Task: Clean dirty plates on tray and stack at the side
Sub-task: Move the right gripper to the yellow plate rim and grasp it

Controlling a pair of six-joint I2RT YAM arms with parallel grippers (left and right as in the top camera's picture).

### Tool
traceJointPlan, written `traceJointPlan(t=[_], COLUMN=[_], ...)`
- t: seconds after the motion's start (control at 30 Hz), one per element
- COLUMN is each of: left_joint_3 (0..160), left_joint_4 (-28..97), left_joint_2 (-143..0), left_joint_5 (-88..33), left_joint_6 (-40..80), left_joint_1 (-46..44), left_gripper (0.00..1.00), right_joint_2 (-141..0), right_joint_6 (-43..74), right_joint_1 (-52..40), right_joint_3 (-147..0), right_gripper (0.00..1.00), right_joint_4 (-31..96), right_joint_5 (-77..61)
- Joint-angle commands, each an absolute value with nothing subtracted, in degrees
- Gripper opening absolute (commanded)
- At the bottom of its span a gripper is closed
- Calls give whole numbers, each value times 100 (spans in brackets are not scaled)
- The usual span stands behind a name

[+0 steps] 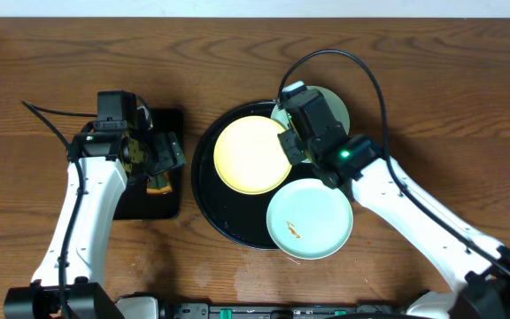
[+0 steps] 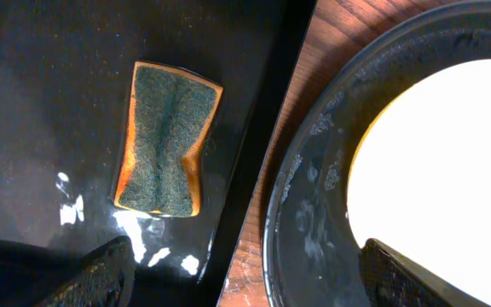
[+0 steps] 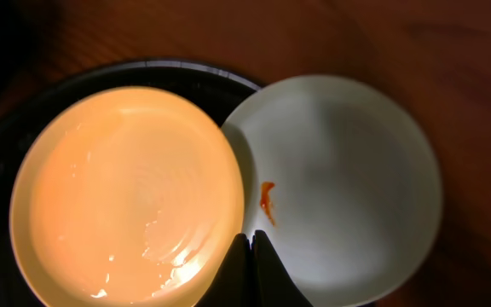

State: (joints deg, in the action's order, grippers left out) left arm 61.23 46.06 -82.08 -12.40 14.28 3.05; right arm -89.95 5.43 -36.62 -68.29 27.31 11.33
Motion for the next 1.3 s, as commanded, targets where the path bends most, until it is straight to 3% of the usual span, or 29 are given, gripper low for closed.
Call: traceJointPlan(t=[0.0, 0.07, 0.2, 0.5, 0.67, 0.97, 1.17, 1.27], left_joint_3=[6287, 6287, 6287, 6287, 6287, 6287, 6287, 6287], left_joint_4=[4619, 4619, 4617, 4619, 4617, 4617, 4617, 4617], left_joint_2=[-8193, -8193, -8193, -8193, -8193, -8193, -8193, -8193], left_joint_5=[-1304, -1306, -1306, -1304, -1304, -1306, -1306, -1306], left_joint_6=[1354, 1354, 1354, 1354, 1354, 1354, 1354, 1354], left_joint_1=[320, 320, 320, 320, 320, 320, 320, 320], left_gripper=[85, 85, 85, 85, 85, 86, 86, 86], right_joint_2=[-8930, -9054, -9553, -10541, -10864, -11260, -11325, -11321], right_joint_6=[694, 834, 716, 548, 550, 550, 685, 711], right_joint_1=[-3695, -3612, -3356, -2495, -2211, -2241, -2202, -2171], right_joint_3=[-6886, -6866, -6864, -6864, -6864, -6864, -6864, -6871], right_gripper=[1, 2, 25, 49, 48, 36, 4, 1], right_joint_4=[2873, 2917, 2775, 2032, 1804, 1669, 1586, 1577], right_joint_5=[1385, 1253, 591, -1728, -2777, -2770, -2593, -2593])
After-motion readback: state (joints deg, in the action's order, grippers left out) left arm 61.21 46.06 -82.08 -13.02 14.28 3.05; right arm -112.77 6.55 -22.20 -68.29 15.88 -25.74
